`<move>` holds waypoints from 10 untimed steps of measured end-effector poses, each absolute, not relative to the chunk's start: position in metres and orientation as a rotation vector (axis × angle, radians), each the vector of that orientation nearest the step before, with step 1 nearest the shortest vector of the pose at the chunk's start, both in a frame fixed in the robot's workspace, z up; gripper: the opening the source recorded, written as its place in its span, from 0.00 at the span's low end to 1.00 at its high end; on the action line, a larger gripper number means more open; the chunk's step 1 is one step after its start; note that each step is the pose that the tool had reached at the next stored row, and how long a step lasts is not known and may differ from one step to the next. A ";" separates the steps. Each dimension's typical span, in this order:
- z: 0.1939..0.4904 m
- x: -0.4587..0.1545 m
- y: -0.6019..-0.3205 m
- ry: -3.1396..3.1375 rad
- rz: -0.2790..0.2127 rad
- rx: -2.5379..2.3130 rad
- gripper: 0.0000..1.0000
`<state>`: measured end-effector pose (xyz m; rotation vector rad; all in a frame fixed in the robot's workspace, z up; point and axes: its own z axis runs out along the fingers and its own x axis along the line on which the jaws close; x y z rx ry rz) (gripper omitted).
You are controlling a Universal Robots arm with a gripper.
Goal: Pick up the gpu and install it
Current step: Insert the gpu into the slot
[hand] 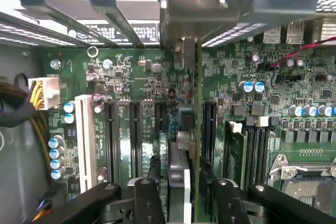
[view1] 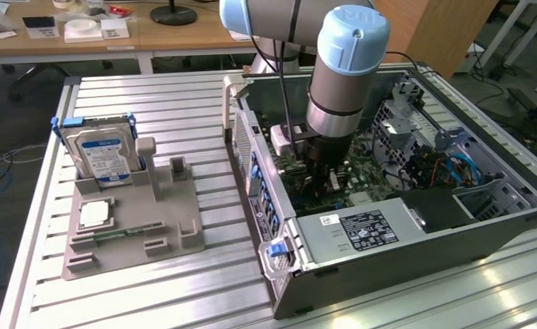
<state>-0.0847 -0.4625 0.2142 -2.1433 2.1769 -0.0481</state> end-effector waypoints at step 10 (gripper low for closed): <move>0.246 -0.085 -0.462 2.168 -0.065 -2.135 0.42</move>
